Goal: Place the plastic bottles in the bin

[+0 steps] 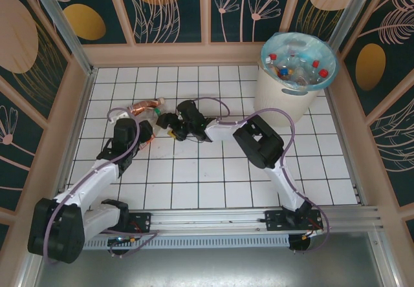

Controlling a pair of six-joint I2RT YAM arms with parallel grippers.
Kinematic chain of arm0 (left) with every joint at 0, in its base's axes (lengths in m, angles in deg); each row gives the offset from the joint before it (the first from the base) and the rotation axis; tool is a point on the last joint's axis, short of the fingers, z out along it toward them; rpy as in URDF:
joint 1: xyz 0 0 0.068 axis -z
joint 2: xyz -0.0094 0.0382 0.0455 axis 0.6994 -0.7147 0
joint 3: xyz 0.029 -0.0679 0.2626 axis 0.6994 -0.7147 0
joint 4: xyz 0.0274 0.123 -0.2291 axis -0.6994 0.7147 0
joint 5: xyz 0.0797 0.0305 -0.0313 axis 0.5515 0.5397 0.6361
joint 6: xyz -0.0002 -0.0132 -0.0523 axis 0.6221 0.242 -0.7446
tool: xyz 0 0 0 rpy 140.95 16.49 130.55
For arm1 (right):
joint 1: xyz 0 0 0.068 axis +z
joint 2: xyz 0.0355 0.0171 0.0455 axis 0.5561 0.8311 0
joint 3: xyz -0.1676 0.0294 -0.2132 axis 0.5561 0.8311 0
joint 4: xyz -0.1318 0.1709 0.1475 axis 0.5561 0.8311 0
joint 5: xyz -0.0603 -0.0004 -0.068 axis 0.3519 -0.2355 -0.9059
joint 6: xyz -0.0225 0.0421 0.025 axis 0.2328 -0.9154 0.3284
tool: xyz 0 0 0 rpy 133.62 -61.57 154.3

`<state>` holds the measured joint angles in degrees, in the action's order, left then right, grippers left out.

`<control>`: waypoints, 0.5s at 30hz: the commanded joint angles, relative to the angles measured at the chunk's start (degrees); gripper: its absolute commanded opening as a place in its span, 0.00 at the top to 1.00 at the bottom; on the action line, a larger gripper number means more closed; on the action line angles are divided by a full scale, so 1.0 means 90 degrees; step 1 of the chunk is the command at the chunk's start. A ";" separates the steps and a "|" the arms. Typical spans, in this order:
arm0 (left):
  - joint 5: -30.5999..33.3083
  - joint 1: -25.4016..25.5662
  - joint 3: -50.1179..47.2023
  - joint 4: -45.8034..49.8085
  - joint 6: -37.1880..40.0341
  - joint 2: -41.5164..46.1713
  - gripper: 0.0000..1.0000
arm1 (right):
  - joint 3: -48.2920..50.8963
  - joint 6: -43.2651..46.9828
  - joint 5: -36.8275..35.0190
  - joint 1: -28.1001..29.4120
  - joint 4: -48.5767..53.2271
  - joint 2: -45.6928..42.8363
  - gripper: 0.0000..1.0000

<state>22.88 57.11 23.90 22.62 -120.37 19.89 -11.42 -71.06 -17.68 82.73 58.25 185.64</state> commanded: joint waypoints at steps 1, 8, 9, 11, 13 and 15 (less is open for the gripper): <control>-0.0419 -0.0145 0.0099 -0.0363 0.0028 -0.0402 0.49 | -0.0353 0.0234 -0.0102 -0.0077 0.0377 0.0425 0.25; -0.0568 -0.0150 -0.0334 -0.0620 -0.0025 -0.0510 0.49 | -0.1204 0.0604 -0.0008 -0.0136 0.1017 0.0916 0.25; -0.0596 -0.0152 -0.0381 -0.0657 -0.0009 -0.0525 0.49 | -0.1275 0.0604 0.0002 -0.0153 0.1059 0.0975 0.25; -0.0607 -0.0149 -0.0452 -0.0683 0.0017 -0.0569 0.49 | -0.1397 0.0615 0.0020 -0.0176 0.1125 0.1074 0.26; -0.0602 -0.0140 -0.0522 -0.0744 0.0074 -0.0624 0.49 | -0.1568 0.0672 0.0004 -0.0190 0.1264 0.1171 0.27; -0.0583 -0.0150 -0.0598 -0.0809 0.0144 -0.0682 0.49 | -0.1719 0.0721 -0.0013 -0.0213 0.1375 0.1253 0.27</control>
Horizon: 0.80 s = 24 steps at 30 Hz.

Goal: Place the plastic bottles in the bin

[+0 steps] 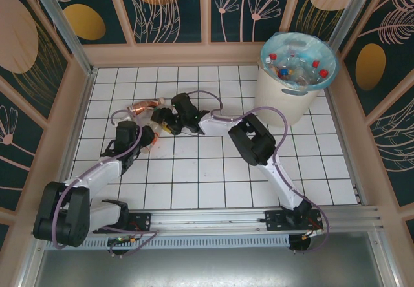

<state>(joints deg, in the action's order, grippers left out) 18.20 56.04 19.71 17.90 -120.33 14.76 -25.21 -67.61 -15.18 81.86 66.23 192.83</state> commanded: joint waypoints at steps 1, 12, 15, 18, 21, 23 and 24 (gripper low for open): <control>-0.0062 -0.0028 -0.0157 -0.0319 0.0169 -0.0143 0.49 | -0.0276 0.0375 -0.0292 -0.0133 0.0569 0.0508 0.28; -0.0118 -0.0027 -0.0314 -0.0508 0.0272 -0.0304 0.48 | -0.0577 0.0635 -0.0250 -0.0215 0.0956 0.0781 0.49; -0.0128 -0.0029 -0.0286 -0.0434 0.0285 -0.0166 0.48 | -0.0504 0.0745 -0.0256 -0.0243 0.0947 0.0696 0.60; -0.0101 -0.0033 -0.0158 -0.0219 0.0344 0.0065 0.47 | -0.0280 0.0941 -0.0391 -0.0272 0.0922 0.0398 0.70; -0.0103 -0.0033 0.0041 0.0046 0.0360 0.0430 0.46 | 0.0081 0.1149 -0.0551 -0.0327 0.0854 -0.0092 0.78; -0.0139 -0.0033 0.0241 0.0277 0.0368 0.0718 0.45 | 0.0362 0.1307 -0.0656 -0.0360 0.0816 -0.0506 0.82; -0.0149 -0.0031 0.0345 0.0397 0.0379 0.0833 0.45 | 0.0494 0.1387 -0.0700 -0.0373 0.0795 -0.0694 0.84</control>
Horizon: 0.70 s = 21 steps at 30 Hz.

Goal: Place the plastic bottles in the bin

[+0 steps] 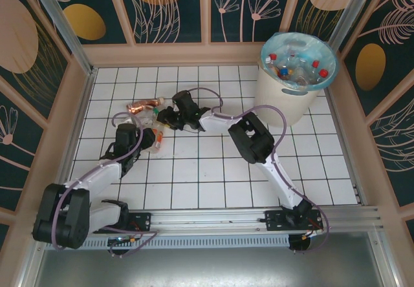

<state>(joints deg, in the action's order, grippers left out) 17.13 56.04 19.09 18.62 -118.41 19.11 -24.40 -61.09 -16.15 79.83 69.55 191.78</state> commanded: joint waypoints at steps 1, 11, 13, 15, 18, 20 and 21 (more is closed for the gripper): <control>-0.0039 -0.0026 0.0532 0.0464 0.0183 0.0491 0.44 | 0.0551 0.0757 -0.0679 -0.0145 0.0432 -0.0799 0.85; -0.0560 -0.0033 0.1680 0.1517 0.0523 0.1273 0.41 | 0.1656 0.1628 -0.1192 -0.0242 0.0662 -0.2852 0.89; -0.0864 -0.0028 0.1825 0.1533 0.0545 0.1276 0.41 | 0.1776 0.1861 -0.1295 -0.0314 0.0758 -0.3275 0.90; -0.1220 -0.0021 0.1954 0.1485 0.0540 0.1250 0.41 | 0.1802 0.2140 -0.1473 -0.0425 0.0923 -0.3743 0.90; -0.1861 -0.0019 0.2138 0.1377 0.0509 0.1169 0.42 | 0.1633 0.2754 -0.2021 -0.0609 0.1400 -0.4421 0.92; -0.2185 0.0038 0.2233 0.1223 0.0397 0.1087 0.45 | 0.1359 0.3190 -0.2527 -0.0756 0.1828 -0.4790 0.93; -0.2252 0.0140 0.2304 0.1174 0.0362 0.1034 0.46 | 0.1203 0.3398 -0.2783 -0.0846 0.2031 -0.4971 0.93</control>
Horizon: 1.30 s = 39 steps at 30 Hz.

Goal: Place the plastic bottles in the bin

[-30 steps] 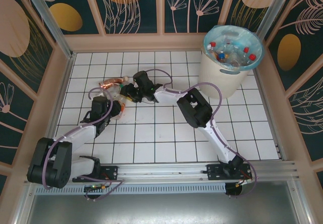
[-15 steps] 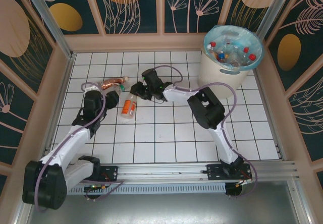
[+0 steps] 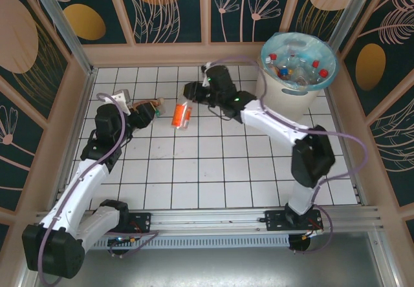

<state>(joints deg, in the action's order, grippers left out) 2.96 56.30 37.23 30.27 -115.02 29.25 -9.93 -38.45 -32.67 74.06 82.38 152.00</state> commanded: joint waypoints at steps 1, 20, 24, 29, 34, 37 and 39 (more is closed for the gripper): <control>-0.0663 0.0270 0.0388 -0.0127 0.0006 -0.0161 0.46 | -0.0557 0.1095 -0.1176 -0.0312 0.0759 -0.0731 0.93; -0.0293 0.3156 0.1902 -0.0069 0.0594 -0.1338 0.46 | -0.2262 0.3708 -0.3821 -0.2535 0.0797 -0.1318 1.00; -0.0219 0.3424 0.1987 -0.0067 0.0601 -0.1502 0.46 | -0.2273 0.3810 -0.3658 -0.2911 0.0732 -0.1153 1.00; -0.0070 0.3480 0.1800 -0.0202 0.0517 -0.1541 0.45 | -0.2124 0.3820 -0.3475 -0.3266 0.0678 -0.1025 1.00; -0.0015 0.3479 0.1654 -0.0293 0.0500 -0.1627 0.45 | -0.1654 0.3685 -0.3234 -0.3568 0.0610 -0.0984 1.00; -0.0004 0.3479 0.1618 -0.0283 0.0519 -0.1686 0.45 | -0.1247 0.3395 -0.2774 -0.3771 0.0566 -0.0982 1.00; 0.0020 0.3480 0.1597 -0.0274 0.0541 -0.1707 0.44 | -0.0974 0.3520 -0.2783 -0.3704 0.0405 -0.1001 1.00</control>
<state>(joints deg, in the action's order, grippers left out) 2.37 87.27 52.47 29.57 -110.95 14.43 -21.38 -6.15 -59.99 40.64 89.68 142.60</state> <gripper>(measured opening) 0.555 0.331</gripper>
